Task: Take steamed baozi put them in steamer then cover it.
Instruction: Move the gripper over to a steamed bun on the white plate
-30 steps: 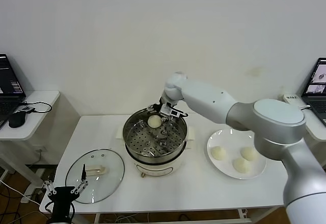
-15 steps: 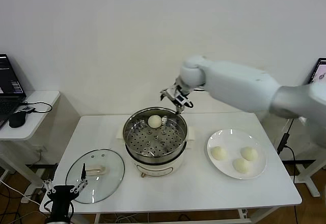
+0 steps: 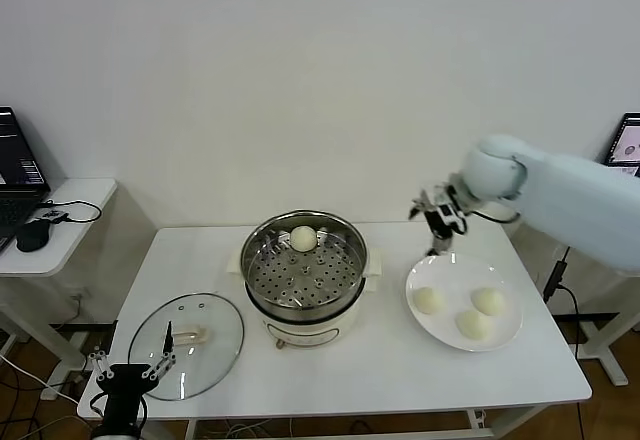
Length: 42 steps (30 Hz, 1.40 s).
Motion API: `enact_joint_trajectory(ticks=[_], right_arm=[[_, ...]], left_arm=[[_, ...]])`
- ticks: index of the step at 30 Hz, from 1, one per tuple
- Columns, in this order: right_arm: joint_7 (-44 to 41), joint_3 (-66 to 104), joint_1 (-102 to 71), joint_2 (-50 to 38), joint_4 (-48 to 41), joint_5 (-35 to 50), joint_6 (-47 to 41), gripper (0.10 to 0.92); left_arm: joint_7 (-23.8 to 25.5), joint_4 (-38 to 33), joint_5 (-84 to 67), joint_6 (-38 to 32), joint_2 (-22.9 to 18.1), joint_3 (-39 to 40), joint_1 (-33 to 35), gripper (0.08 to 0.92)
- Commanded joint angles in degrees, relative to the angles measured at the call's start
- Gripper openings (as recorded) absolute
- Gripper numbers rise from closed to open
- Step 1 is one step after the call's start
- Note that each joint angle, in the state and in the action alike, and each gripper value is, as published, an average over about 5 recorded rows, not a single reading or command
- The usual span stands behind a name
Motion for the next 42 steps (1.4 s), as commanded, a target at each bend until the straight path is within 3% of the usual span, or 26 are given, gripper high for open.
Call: enact_joint_trajectory(ticks=[1, 13, 26, 42], right_arm=[[-0.7, 9.9, -15.0, -4.8, -1.4, -7.2, -0.9, 0.823], [1.2, 11.0, -19.4, 7.4, -10.0, -10.7, 1.5, 0.822], [1.7, 12.8, -22.7, 10.8, -15.7, -14.4, 3.0, 0.82], [2.1, 14.3, -24.1, 11.8, -17.3, -15.5, 2.7, 0.693]], left_arm=[[0.0, 0.3, 0.1, 0.1, -0.1, -0.1, 0.1, 0.823], [-0.2, 1.0, 0.2, 0.1, -0.9, -1.4, 0.9, 0.823], [-0.3, 1.8, 0.5, 0.1, -1.1, -1.4, 0.6, 0.823], [-0.3, 2.1, 0.5, 0.2, -1.2, -0.7, 0.0, 0.823]])
